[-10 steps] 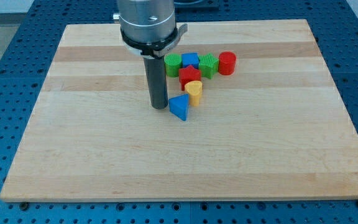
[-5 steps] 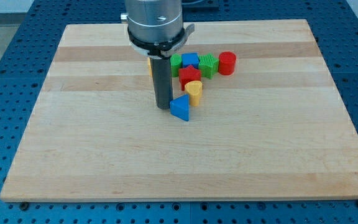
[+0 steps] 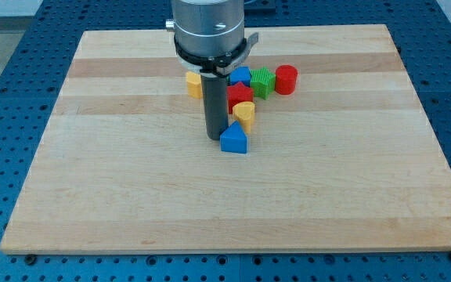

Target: Nudge the blue triangle up a bit

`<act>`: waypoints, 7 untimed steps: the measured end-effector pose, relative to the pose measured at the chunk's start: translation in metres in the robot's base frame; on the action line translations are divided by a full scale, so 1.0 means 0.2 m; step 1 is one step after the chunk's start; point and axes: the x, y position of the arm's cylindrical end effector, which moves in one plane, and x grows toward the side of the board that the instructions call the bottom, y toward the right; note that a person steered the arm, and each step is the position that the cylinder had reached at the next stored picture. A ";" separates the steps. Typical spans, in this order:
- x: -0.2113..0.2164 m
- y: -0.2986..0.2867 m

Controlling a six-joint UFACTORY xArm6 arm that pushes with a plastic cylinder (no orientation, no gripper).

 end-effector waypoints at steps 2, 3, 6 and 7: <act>0.00 0.01; 0.00 0.04; 0.01 0.08; 0.01 0.07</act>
